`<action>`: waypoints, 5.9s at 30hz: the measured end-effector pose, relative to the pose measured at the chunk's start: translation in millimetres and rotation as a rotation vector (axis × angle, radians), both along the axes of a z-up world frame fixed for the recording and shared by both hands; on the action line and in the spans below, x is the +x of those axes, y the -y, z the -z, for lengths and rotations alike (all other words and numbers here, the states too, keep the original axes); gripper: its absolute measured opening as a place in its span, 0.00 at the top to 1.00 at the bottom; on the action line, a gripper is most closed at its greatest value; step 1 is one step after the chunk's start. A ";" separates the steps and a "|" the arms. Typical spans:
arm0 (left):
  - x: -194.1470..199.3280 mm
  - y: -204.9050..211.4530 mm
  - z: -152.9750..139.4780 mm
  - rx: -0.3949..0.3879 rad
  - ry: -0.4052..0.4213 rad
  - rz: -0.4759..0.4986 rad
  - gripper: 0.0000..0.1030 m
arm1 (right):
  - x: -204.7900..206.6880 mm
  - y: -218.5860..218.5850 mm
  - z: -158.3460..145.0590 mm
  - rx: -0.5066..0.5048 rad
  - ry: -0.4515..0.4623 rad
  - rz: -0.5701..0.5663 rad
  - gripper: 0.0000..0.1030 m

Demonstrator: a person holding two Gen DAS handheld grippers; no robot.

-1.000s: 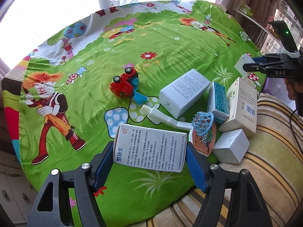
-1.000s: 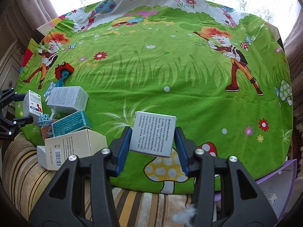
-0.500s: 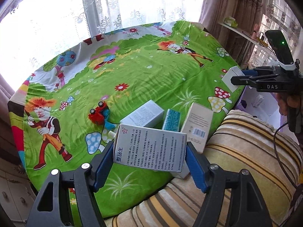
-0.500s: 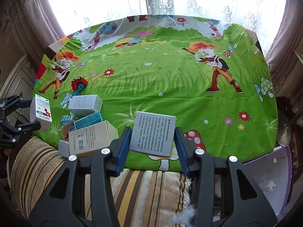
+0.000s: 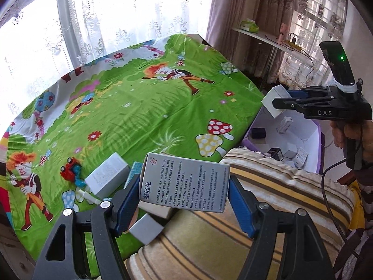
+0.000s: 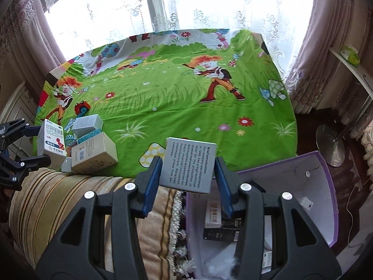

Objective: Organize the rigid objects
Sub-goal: 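Carry both boxes over the purple-rimmed box, then open both tools to release the boxes into the purple-rimmed box, then move both tools back over the remaining boxes on the bed, then grasp the white cube box with the left tool while the right tool grasps the beige barcode box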

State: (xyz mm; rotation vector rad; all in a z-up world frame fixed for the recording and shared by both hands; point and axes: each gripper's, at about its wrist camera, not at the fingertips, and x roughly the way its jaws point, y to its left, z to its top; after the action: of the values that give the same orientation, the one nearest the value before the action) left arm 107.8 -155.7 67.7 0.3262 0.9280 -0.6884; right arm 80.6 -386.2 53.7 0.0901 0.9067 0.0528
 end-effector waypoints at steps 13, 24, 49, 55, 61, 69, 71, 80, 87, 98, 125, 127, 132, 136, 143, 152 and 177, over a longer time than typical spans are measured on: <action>-26.3 104.7 1.7 -0.004 -0.022 0.179 0.29 | -48.7 85.5 15.0 -0.002 -0.020 0.168 0.51; -45.1 170.1 17.3 0.029 -0.061 0.288 0.29 | -72.8 138.5 27.6 -0.029 -0.037 0.300 0.51; -11.6 317.6 4.5 0.007 -0.036 0.317 0.29 | -108.2 200.6 23.5 0.005 -0.020 0.477 0.29; 5.0 350.6 0.4 -0.041 -0.037 0.283 0.17 | -117.2 207.0 18.3 -0.001 -0.012 0.494 0.26; 9.5 343.8 -6.5 -0.062 -0.034 0.266 0.16 | -116.2 204.7 11.8 -0.017 0.018 0.499 0.25; 9.3 280.0 -34.2 -0.246 0.068 0.241 0.16 | -106.7 172.1 -9.5 -0.111 0.097 0.463 0.12; 6.6 262.9 -37.7 -0.267 0.086 0.243 0.16 | -103.7 160.4 -14.6 -0.122 0.130 0.441 0.12; 4.6 180.3 -41.4 -0.276 0.062 0.150 0.16 | -79.5 98.6 -26.0 -0.059 0.173 0.230 0.11; 12.1 98.2 -37.4 -0.289 0.064 0.019 0.16 | -56.4 44.5 -24.8 -0.064 0.147 0.092 0.11; 36.8 -35.6 -14.0 -0.224 0.049 -0.243 0.18 | -25.6 -23.2 -15.5 -0.044 0.086 -0.061 0.11; 32.0 -73.8 84.9 0.045 -0.219 -0.204 0.20 | 33.2 -152.5 25.1 -0.069 -0.091 -0.390 0.11; 32.9 -72.6 86.7 0.053 -0.220 -0.200 0.20 | 35.7 -158.4 29.4 -0.079 -0.106 -0.415 0.11; 36.2 -66.0 94.4 0.085 -0.236 -0.187 0.32 | 42.5 -169.4 37.8 -0.075 -0.133 -0.454 0.11; 38.1 -65.9 101.6 0.084 -0.263 -0.190 0.46 | 47.5 -178.5 44.7 -0.072 -0.157 -0.480 0.11; 30.9 -71.1 95.6 0.057 -0.254 -0.203 0.46 | 56.9 -198.4 54.3 -0.066 -0.193 -0.532 0.11; 13.4 -98.0 80.7 -0.037 -0.240 -0.260 0.46 | 71.5 -216.6 65.0 -0.098 -0.215 -0.542 0.03; 6.7 -115.6 76.1 -0.106 -0.235 -0.318 0.46 | 91.4 -235.2 86.2 -0.179 -0.249 -0.517 0.03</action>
State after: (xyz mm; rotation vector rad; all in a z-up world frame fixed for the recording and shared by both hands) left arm 114.5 -40.1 -8.4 0.0006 1.1326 -0.4859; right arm 172.1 -151.0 -32.5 -0.3134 1.1610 0.4484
